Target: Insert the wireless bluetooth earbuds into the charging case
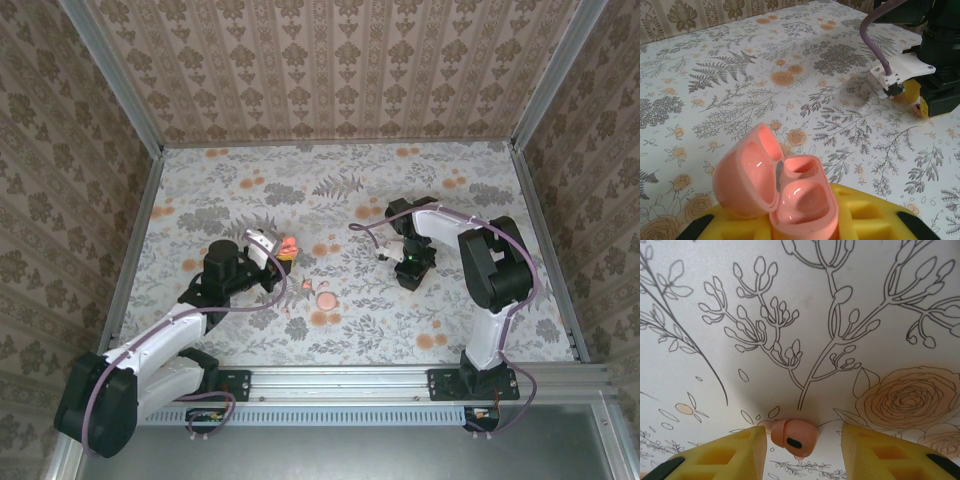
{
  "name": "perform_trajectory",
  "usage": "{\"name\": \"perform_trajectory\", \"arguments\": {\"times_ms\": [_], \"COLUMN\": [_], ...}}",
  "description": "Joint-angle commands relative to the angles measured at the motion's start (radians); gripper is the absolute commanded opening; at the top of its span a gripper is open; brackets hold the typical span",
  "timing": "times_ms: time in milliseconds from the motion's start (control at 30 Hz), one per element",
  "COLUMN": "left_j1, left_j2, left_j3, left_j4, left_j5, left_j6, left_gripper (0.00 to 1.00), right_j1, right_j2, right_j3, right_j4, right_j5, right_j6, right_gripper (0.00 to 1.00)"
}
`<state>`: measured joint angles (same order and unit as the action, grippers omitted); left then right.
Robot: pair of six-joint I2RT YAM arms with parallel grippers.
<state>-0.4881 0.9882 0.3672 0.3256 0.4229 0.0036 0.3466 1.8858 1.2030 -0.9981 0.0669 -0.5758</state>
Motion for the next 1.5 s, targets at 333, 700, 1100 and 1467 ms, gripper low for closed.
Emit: {"name": "perform_trajectory", "arguments": {"times_ms": [333,700,1100,1467], "left_j1": [0.007,-0.007,-0.122,-0.205], "left_j2": [-0.018,0.017,0.270,0.519], "left_j3": [0.027,-0.010,0.005,0.077], "left_j4": [0.002,0.116,0.392,0.652], "left_j5": [0.019,0.020,-0.033,-0.052], "left_j6": [0.021,-0.022,-0.007,-0.019], "left_gripper": [0.20,0.20,0.19,0.18], "right_j1": [-0.007,-0.030,-0.094,-0.099], "right_j2": [0.041,-0.077,-0.307,-0.487], "right_j3": [0.031,0.010,-0.165,-0.336], "right_j4": [0.000,0.040,0.316,0.661], "right_j5": [-0.004,-0.012,-0.215,-0.368], "right_j6": [0.029,0.080,0.326,0.602], "right_gripper": [0.33,0.29,0.29,0.30]}}
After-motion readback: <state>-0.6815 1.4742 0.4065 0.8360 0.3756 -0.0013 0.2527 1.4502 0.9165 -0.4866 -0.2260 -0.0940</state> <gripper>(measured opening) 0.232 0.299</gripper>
